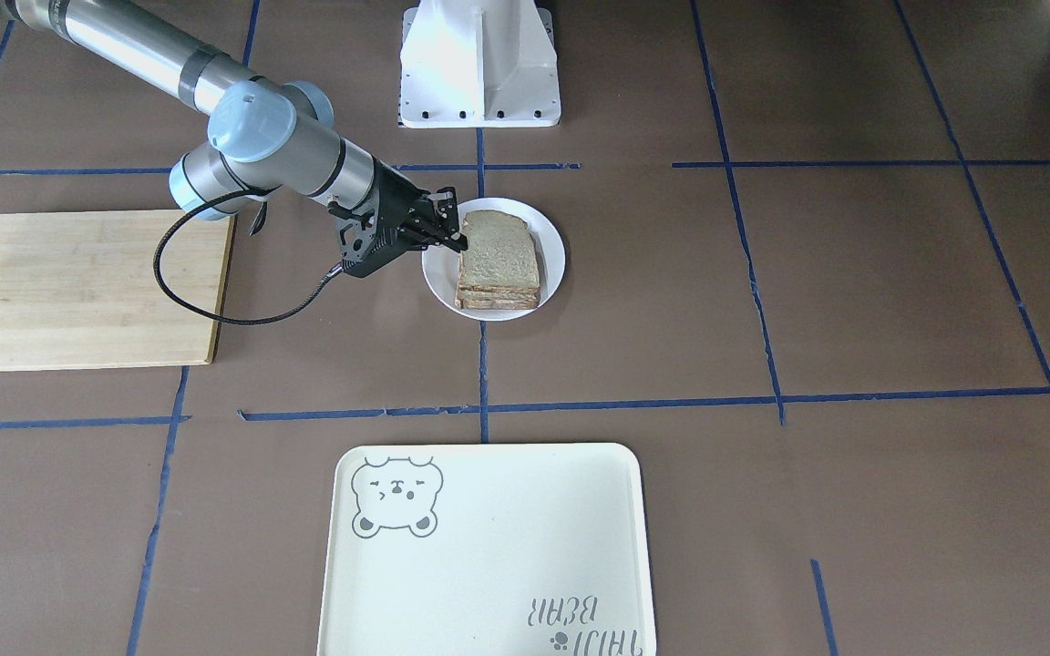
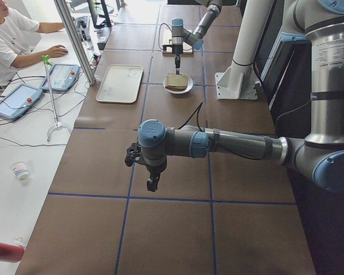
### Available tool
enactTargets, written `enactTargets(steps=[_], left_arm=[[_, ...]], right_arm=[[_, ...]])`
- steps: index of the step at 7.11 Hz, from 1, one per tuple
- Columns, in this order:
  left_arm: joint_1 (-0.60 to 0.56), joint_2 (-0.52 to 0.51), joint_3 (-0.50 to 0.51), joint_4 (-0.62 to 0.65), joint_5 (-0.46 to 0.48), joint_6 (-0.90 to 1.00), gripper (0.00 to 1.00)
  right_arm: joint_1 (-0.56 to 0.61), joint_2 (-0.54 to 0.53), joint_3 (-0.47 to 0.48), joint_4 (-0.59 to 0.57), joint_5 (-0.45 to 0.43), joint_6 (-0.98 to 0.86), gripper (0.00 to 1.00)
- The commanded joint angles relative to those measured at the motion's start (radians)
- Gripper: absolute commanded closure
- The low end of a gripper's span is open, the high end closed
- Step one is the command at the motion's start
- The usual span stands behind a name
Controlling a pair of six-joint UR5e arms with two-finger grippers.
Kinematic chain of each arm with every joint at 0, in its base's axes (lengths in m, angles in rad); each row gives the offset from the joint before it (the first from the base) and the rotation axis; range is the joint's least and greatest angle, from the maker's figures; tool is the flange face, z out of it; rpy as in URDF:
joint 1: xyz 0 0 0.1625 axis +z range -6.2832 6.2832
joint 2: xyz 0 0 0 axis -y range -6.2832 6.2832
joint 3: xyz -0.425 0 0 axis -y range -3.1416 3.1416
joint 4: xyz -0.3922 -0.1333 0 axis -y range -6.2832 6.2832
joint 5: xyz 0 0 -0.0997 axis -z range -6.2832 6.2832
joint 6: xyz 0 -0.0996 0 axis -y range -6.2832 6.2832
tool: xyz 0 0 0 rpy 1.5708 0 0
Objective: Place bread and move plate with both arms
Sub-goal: 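Lower the bread onto the egg toast and open the right gripper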
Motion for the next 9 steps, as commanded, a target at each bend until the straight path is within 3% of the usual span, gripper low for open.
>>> enactTargets(steps=[1,4,5,6,8,9], left_arm=[[-0.001,0.002,-0.010,0.003,0.000,0.000,0.00],[-0.002,0.002,-0.010,0.005,0.000,0.000,0.00],[-0.001,0.002,-0.010,0.005,0.000,0.000,0.00],[-0.001,0.002,-0.010,0.005,0.000,0.000,0.00],[0.001,-0.003,-0.010,0.000,0.000,-0.008,0.00],[0.007,-0.011,-0.011,-0.003,-0.002,-0.061,0.00]], right_arm=[[-0.014,-0.004,-0.002,0.000,-0.027,-0.002,1.00],[-0.014,-0.015,0.000,0.002,-0.027,-0.002,1.00],[-0.015,-0.015,0.000,0.000,-0.029,-0.002,0.95],[-0.017,-0.013,-0.002,0.000,-0.030,-0.006,0.58],[-0.017,-0.010,-0.002,-0.002,-0.044,-0.008,0.02],[-0.009,-0.008,0.002,0.000,-0.042,-0.009,0.01]])
